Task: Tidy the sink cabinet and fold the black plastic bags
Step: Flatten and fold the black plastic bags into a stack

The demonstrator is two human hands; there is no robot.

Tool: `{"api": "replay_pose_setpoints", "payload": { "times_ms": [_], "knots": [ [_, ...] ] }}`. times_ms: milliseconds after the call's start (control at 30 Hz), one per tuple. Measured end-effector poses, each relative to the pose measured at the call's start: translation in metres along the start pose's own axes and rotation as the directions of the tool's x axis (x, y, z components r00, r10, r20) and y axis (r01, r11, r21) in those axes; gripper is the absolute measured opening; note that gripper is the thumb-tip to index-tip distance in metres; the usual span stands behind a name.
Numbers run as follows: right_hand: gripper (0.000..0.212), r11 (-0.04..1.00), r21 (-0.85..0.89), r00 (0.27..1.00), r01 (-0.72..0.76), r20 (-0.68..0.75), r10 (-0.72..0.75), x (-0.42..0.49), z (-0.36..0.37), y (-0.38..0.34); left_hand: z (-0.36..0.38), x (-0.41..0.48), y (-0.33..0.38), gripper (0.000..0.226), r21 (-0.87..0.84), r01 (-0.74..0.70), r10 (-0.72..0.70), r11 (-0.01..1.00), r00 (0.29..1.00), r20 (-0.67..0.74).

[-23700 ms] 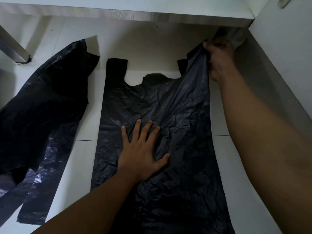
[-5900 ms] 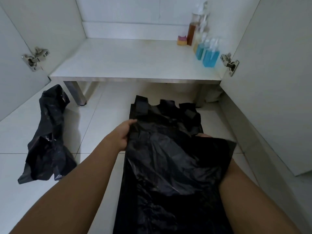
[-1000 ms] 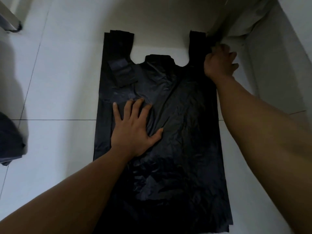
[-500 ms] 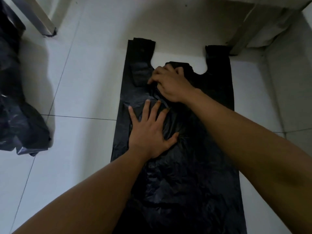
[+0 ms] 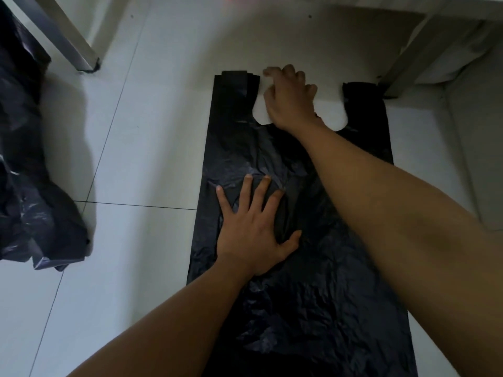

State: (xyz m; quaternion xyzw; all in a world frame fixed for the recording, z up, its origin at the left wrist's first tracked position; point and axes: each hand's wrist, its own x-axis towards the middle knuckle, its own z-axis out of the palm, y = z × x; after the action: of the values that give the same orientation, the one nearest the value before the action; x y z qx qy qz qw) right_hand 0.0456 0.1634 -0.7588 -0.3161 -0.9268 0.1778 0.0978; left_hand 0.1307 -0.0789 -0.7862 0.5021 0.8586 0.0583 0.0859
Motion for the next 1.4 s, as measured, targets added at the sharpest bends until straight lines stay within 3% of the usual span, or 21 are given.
{"api": "replay_pose_setpoints", "payload": {
  "times_ms": [100,167,233,300,400,500,700,867,933,1033,1100,1200,1267,1367,1400],
  "knots": [
    [0.035,0.965,-0.059,0.963,0.257,0.094,-0.251,-0.022,0.005,-0.004,0.0,0.001,0.0,0.086,0.006,0.001,-0.001,1.0,1.0,0.005],
    [0.04,0.941,-0.154,0.939,0.303,0.217,-0.267,-0.027,0.009,-0.001,0.001,0.001,-0.001,0.087,0.004,0.003,-0.003,1.0,1.0,0.001],
    [0.047,0.951,-0.216,0.963,0.221,0.2,-0.178,-0.025,0.005,0.006,0.001,0.0,-0.001,0.086,-0.001,0.002,-0.002,1.0,1.0,-0.006],
    [0.047,0.981,-0.16,0.992,0.115,0.071,-0.104,-0.029,-0.005,0.014,0.0,-0.001,0.0,0.086,0.001,-0.001,0.001,1.0,1.0,-0.007],
    [0.032,0.982,-0.115,0.982,0.149,-0.097,-0.161,-0.059,-0.016,0.018,0.001,-0.001,-0.001,0.086,0.006,0.003,-0.003,1.0,1.0,-0.003],
    [0.024,0.984,-0.116,0.987,0.135,-0.073,-0.144,-0.091,-0.012,0.028,0.001,0.0,-0.001,0.086,0.004,0.003,-0.003,1.0,1.0,-0.015],
    [0.047,0.968,-0.248,0.996,0.03,0.089,-0.008,-0.081,-0.016,0.054,0.002,-0.001,0.0,0.084,-0.004,0.005,-0.005,1.0,0.999,-0.031],
    [0.048,0.989,-0.1,0.992,-0.106,-0.085,0.098,-0.098,-0.043,0.048,0.003,-0.001,-0.001,0.084,-0.007,-0.001,0.001,1.0,0.999,-0.04],
    [0.039,0.989,-0.054,0.988,-0.134,-0.083,0.13,-0.13,-0.052,0.04,0.003,-0.001,-0.001,0.084,-0.013,-0.007,0.006,1.0,0.999,-0.05],
    [0.033,0.95,-0.089,0.952,-0.301,0.037,0.305,-0.183,-0.064,0.029,0.004,-0.002,-0.002,0.084,-0.021,-0.01,0.009,1.0,0.999,-0.049],
    [0.036,0.897,-0.141,0.882,-0.418,0.172,0.438,-0.211,-0.071,0.023,0.002,-0.002,-0.001,0.086,-0.036,-0.012,0.01,0.999,0.999,-0.033],
    [0.049,0.866,-0.175,0.791,-0.469,0.354,0.5,-0.231,-0.075,0.018,-0.002,-0.003,-0.004,0.088,-0.086,-0.012,0.01,0.996,0.999,-0.033],
    [0.055,0.868,-0.187,0.766,-0.459,0.411,0.494,-0.231,-0.079,0.018,-0.003,-0.005,-0.006,0.085,-0.223,-0.023,0.008,0.975,0.998,-0.07],
    [0.06,0.865,-0.236,0.735,-0.443,0.456,0.502,-0.229,-0.084,0.015,-0.014,-0.008,-0.01,0.08,-0.551,-0.001,-0.102,0.834,0.982,-0.157],
    [0.061,0.865,-0.237,0.733,-0.442,0.461,0.501,-0.23,-0.085,0.014,-0.019,-0.01,-0.014,0.077,-0.57,-0.003,-0.125,0.822,0.974,-0.187]
  ]
}}
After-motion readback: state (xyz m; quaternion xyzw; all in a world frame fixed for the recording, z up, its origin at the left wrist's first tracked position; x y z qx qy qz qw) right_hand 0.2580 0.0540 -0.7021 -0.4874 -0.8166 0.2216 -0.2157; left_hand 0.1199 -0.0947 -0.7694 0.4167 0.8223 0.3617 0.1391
